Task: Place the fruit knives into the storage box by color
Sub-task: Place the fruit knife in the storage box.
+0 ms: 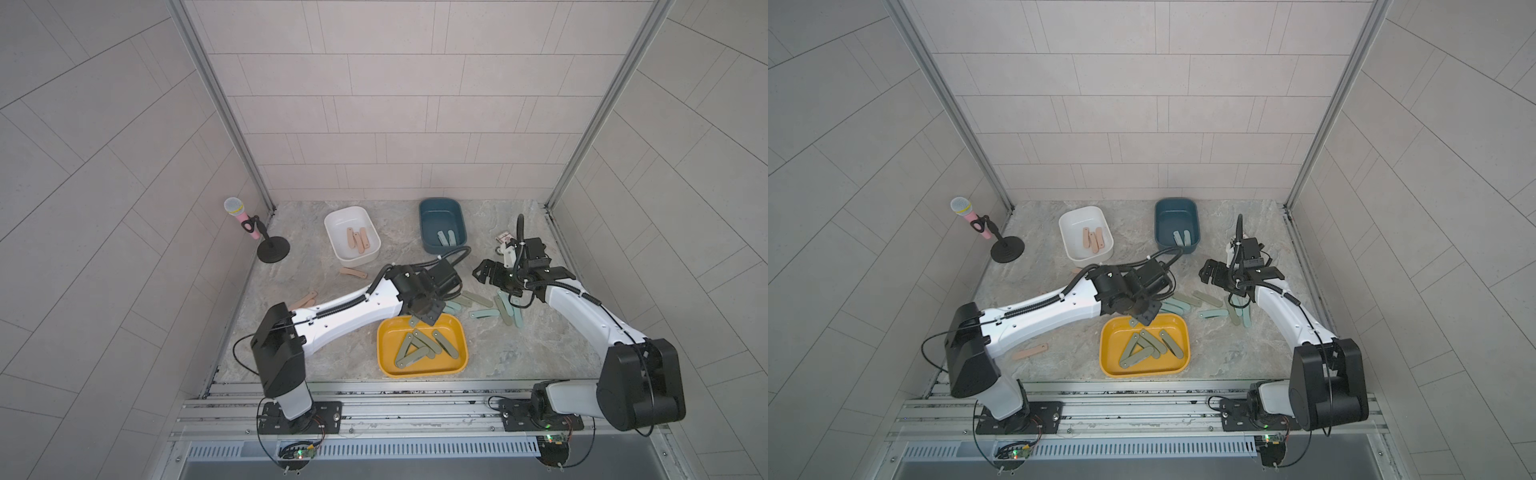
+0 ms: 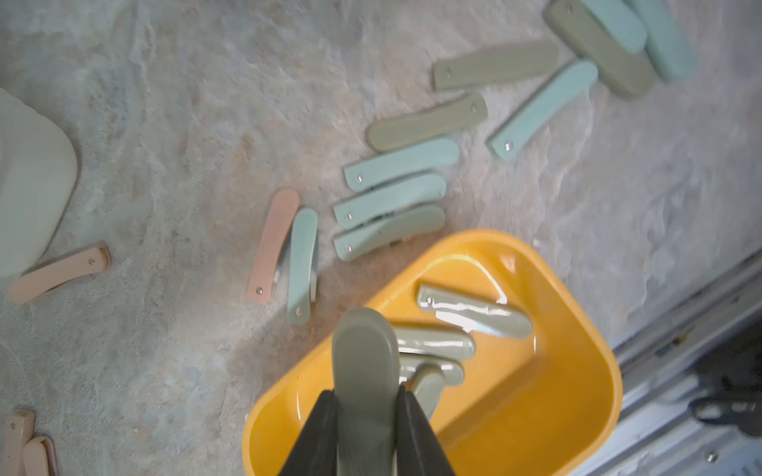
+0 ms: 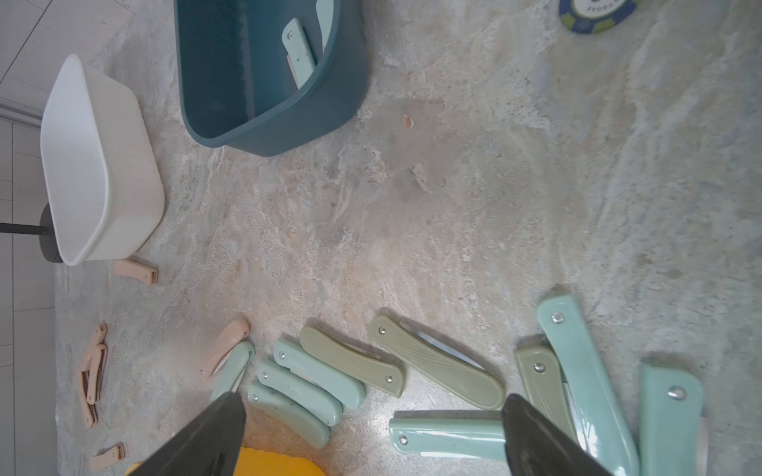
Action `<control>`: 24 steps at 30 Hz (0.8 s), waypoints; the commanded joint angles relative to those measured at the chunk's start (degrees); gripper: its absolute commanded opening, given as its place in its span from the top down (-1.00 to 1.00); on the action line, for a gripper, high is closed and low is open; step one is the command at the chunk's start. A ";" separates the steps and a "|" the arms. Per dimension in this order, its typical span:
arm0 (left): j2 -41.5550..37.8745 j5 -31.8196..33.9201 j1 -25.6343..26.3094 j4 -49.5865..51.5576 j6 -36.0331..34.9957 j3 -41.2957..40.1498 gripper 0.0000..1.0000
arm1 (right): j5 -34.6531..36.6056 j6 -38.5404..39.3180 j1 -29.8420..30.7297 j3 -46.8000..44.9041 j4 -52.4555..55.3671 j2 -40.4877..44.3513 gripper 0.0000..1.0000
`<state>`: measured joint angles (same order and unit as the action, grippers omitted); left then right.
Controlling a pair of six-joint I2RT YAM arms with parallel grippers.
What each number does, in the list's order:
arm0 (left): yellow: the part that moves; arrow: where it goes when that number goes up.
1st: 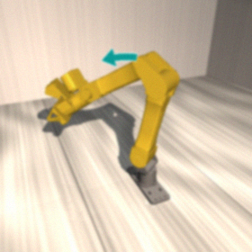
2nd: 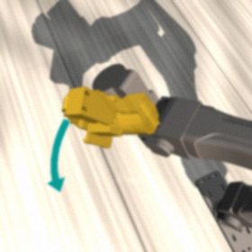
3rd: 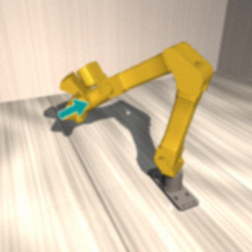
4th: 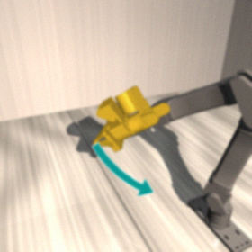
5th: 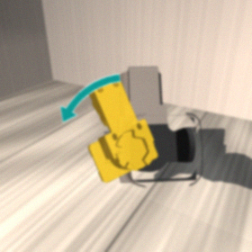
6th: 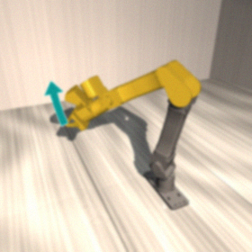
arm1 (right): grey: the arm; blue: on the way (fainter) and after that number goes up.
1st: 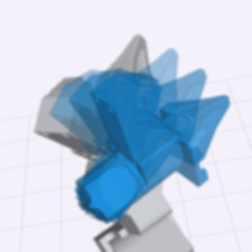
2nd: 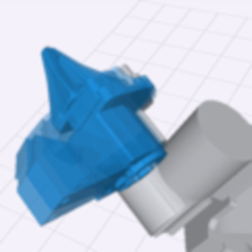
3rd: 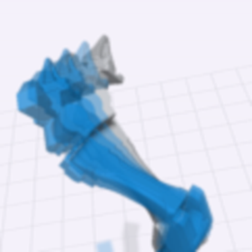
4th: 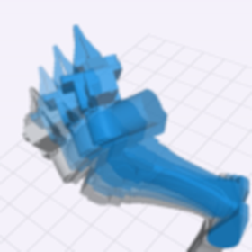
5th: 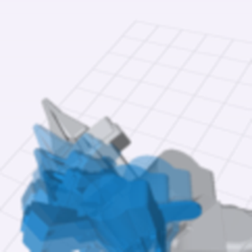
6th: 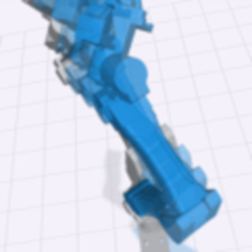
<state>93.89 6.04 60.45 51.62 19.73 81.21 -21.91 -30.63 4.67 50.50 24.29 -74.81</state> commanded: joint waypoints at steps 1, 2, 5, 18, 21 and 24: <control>-4.16 0.74 2.52 -0.40 -2.61 -7.50 0.74 | 2.25 0.66 0.07 -2.11 1.72 2.01 -1.00; -4.83 0.57 3.19 -0.97 -2.53 -9.81 0.74 | 2.31 0.66 0.08 -2.78 1.72 2.55 -1.00; -5.19 -0.55 4.36 -3.62 -2.09 -14.91 0.74 | 2.65 0.49 0.64 -3.98 2.05 4.29 -1.00; -0.17 -0.95 6.70 -7.00 -1.56 -16.92 0.48 | 4.30 2.89 1.49 -4.44 4.97 6.05 -1.00; -1.41 -2.80 6.70 -8.26 -0.44 -17.35 0.32 | 4.33 3.87 1.49 -4.30 5.54 5.81 -1.00; -3.91 -2.65 6.70 -8.21 0.41 -17.31 0.10 | 5.03 5.02 1.51 -3.73 6.63 5.63 -1.00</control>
<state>92.90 3.53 66.94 43.59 19.18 63.24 -18.55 -27.49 6.00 46.15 28.29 -69.95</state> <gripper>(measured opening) 0.434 0.997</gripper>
